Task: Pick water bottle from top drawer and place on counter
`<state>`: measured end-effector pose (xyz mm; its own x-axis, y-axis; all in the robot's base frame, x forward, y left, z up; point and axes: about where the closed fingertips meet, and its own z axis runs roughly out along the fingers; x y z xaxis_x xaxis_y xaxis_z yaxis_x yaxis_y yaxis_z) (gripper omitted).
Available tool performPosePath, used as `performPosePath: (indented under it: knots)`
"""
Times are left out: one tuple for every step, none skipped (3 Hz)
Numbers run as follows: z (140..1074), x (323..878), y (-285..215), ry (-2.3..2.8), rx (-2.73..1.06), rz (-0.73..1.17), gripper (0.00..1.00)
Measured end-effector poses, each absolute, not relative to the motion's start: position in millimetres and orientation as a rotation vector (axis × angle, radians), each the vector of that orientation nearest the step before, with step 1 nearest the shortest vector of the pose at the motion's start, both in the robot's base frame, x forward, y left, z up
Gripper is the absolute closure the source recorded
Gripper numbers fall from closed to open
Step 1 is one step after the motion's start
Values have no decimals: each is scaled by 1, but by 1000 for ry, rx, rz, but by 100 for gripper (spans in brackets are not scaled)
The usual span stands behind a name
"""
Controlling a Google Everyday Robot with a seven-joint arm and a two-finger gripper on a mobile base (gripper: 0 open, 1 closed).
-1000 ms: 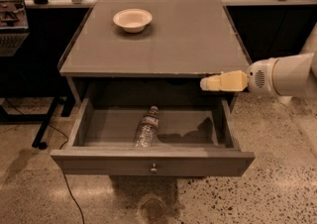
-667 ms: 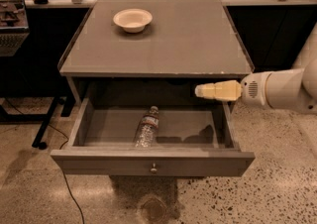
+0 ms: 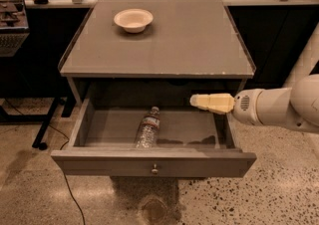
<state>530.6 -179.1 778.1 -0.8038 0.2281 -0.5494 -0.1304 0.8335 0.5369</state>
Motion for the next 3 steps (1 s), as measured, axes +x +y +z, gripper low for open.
performPosePath:
  knots:
    - [778, 530, -178, 2391, 78, 762, 0]
    - [775, 528, -166, 2386, 63, 800, 0]
    - [749, 517, -114, 2426, -18, 889, 0]
